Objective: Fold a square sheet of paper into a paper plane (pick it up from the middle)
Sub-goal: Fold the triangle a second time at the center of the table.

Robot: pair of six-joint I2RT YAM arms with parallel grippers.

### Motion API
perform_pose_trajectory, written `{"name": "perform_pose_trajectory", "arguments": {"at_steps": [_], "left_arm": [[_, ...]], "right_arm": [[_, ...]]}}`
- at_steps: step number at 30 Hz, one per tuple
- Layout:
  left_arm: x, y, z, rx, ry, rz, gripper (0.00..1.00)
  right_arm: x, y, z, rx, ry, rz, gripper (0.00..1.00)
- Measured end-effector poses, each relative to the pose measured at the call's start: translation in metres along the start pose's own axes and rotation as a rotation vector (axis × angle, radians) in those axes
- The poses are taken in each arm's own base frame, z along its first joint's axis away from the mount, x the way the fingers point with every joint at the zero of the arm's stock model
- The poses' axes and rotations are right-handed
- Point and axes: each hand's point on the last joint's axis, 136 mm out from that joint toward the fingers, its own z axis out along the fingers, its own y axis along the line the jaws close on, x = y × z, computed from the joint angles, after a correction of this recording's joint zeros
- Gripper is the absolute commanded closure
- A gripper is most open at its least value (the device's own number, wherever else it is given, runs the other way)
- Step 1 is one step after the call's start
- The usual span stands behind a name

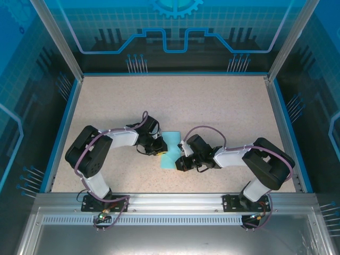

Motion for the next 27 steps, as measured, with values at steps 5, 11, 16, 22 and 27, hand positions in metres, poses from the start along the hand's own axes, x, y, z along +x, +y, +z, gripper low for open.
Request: {"name": "perform_pose_trajectory", "arguments": {"at_steps": [5, 11, 16, 22, 27], "left_arm": [[0.0, 0.0, 0.0, -0.005, 0.013, 0.011, 0.83], [-0.008, 0.002, -0.002, -0.013, -0.006, 0.025, 0.83], [-0.011, 0.003, -0.003, -0.019, -0.016, 0.029, 0.83], [-0.011, 0.003, -0.003, -0.02, -0.017, 0.034, 0.83], [-0.011, 0.003, -0.004, -0.023, -0.021, 0.049, 0.83]], "right_arm": [[0.005, 0.0, -0.006, 0.013, 0.023, 0.014, 0.82], [0.007, 0.005, -0.019, 0.039, 0.061, 0.048, 0.79], [-0.031, 0.023, -0.026, 0.015, -0.006, 0.034, 0.8], [-0.06, 0.026, -0.015, 0.018, -0.026, 0.026, 0.82], [-0.067, 0.007, -0.003, 0.059, -0.009, 0.037, 0.83]]}}
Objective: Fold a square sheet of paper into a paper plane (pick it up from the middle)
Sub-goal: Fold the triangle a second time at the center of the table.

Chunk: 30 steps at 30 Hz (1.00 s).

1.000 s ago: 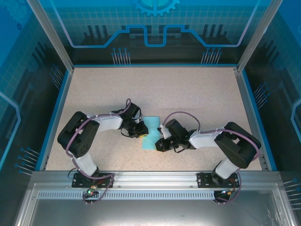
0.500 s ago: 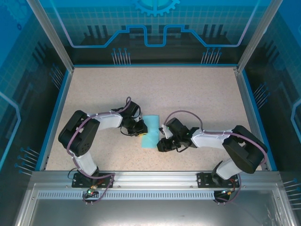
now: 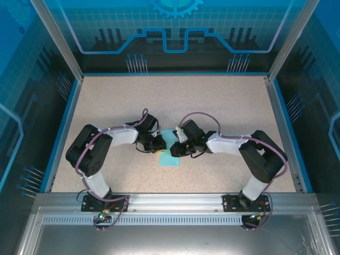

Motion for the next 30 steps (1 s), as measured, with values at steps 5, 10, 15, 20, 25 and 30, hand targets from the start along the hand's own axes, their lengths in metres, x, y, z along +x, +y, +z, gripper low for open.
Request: {"name": "perform_pose_trajectory", "arguments": {"at_steps": [5, 10, 15, 20, 25, 30], "left_arm": [[0.0, 0.0, 0.0, -0.001, 0.0, 0.001, 0.83], [0.0, 0.0, 0.0, -0.001, -0.001, 0.005, 0.83], [0.0, 0.0, 0.0, -0.001, -0.001, 0.005, 0.83], [0.0, 0.0, 0.0, -0.001, -0.001, 0.007, 0.83], [-0.001, 0.001, 0.0, -0.001, -0.002, 0.006, 0.83], [-0.001, 0.001, 0.0, -0.001, -0.002, 0.005, 0.83]], "right_arm": [[0.004, -0.019, 0.007, 0.049, 0.026, 0.004, 0.83], [0.0, -0.034, 0.006, 0.091, 0.021, 0.009, 0.84], [-0.001, -0.037, 0.005, 0.113, 0.019, -0.011, 0.84], [-0.003, -0.037, -0.007, 0.14, 0.014, -0.014, 0.84], [-0.026, -0.021, -0.018, 0.107, -0.042, -0.035, 0.85], [-0.04, -0.013, -0.013, 0.076, -0.059, -0.044, 0.85]]}}
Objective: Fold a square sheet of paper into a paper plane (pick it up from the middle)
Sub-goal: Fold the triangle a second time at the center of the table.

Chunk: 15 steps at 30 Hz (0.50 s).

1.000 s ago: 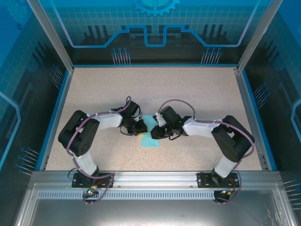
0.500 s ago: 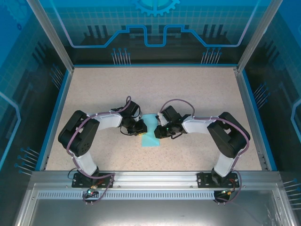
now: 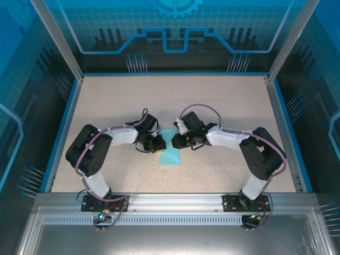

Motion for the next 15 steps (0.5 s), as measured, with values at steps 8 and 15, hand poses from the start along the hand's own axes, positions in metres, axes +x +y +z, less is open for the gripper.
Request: {"name": "perform_pose_trajectory", "arguments": {"at_steps": [8, 15], "left_arm": [[0.0, 0.0, 0.0, 0.0, 0.001, 0.015, 0.82], [0.0, 0.0, 0.0, 0.0, 0.001, 0.018, 0.81]], "right_arm": [[0.015, -0.016, 0.019, 0.039, 0.065, 0.018, 0.85], [0.016, -0.029, 0.018, 0.104, 0.062, -0.005, 0.86]]}}
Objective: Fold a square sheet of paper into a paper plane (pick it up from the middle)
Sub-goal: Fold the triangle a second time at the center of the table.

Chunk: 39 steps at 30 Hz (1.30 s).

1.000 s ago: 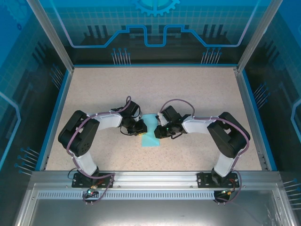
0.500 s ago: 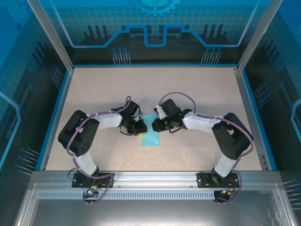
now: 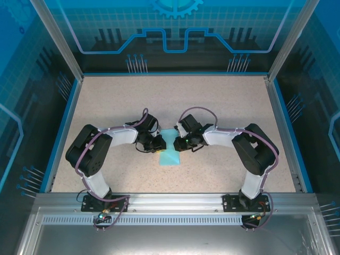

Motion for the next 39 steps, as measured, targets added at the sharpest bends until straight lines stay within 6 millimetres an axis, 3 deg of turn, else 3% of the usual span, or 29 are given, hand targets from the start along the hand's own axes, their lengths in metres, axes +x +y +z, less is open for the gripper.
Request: {"name": "perform_pose_trajectory", "arguments": {"at_steps": [13, 17, 23, 34, 39], "left_arm": [[-0.001, -0.004, -0.005, -0.001, 0.001, 0.003, 0.68], [-0.001, -0.005, -0.017, -0.012, -0.008, -0.002, 0.63], [-0.009, -0.026, -0.048, 0.012, -0.072, 0.036, 0.58], [-0.003, -0.022, -0.071, -0.022, -0.124, 0.049, 0.49], [0.002, -0.018, -0.077, -0.033, -0.141, 0.049, 0.45]], "right_arm": [[0.001, -0.007, 0.002, 0.037, 0.0, -0.038, 0.86], [0.001, -0.008, 0.001, 0.046, -0.002, -0.046, 0.86], [0.007, -0.01, -0.008, 0.092, 0.01, -0.063, 0.83], [0.018, 0.026, -0.047, 0.162, -0.039, -0.194, 0.66], [0.035, 0.04, -0.052, 0.221, -0.027, -0.258, 0.6]]}}
